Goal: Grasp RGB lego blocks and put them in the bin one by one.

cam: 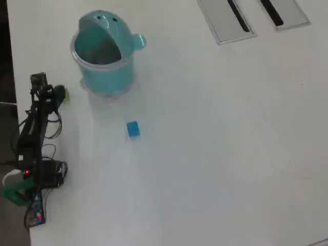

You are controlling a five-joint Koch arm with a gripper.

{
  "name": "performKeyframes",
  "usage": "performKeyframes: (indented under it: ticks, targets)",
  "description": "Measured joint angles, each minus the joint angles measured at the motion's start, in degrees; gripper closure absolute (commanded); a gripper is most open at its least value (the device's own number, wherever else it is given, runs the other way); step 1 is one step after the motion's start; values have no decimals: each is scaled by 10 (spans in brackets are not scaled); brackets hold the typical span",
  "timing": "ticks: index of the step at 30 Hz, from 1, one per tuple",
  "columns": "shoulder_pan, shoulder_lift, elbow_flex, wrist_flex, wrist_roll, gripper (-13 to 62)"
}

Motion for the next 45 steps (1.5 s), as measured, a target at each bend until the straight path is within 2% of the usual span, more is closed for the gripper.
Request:
performKeyframes:
  ticks: [24, 45]
  targets:
    - [-1, -171, 66, -161, 5, 182]
    - [2, -286, -29, -174, 15, 183]
